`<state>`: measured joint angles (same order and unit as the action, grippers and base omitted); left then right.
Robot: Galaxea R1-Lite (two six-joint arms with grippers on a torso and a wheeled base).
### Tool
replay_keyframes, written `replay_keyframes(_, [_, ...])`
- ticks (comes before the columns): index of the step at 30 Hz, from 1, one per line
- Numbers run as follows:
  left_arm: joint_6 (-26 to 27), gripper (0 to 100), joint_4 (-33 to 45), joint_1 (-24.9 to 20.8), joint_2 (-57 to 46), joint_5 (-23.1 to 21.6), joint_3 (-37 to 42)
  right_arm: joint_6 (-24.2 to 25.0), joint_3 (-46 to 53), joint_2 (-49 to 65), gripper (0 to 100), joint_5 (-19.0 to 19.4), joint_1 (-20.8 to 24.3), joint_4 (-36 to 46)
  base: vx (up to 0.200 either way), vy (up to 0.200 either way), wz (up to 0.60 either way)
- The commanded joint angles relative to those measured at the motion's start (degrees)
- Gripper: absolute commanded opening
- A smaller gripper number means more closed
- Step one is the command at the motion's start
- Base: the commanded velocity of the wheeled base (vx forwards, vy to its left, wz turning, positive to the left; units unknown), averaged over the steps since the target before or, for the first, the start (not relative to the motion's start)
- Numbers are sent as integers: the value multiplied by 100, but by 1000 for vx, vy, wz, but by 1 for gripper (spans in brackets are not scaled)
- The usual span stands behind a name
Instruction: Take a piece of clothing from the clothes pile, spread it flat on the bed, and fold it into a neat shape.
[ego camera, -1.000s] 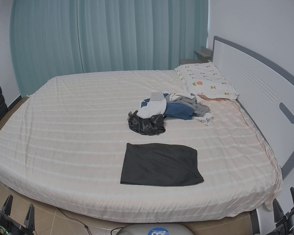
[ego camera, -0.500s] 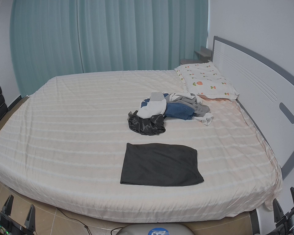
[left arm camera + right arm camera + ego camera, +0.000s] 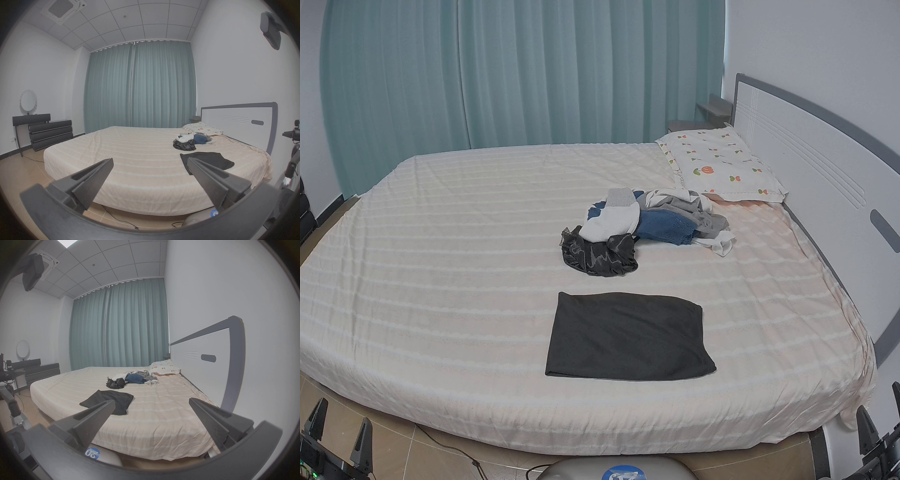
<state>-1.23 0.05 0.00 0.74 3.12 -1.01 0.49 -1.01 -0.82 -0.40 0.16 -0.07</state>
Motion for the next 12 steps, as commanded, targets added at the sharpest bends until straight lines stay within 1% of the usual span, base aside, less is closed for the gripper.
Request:
replay_keyframes(1, [53, 100, 4, 0, -74, -13, 92, 4, 101, 82, 100, 5, 2, -1, 0, 0, 0])
replay_keyframes(12, [53, 100, 4, 0, -74, -13, 101, 13, 101, 82, 100, 5, 19, -1, 0, 0, 0])
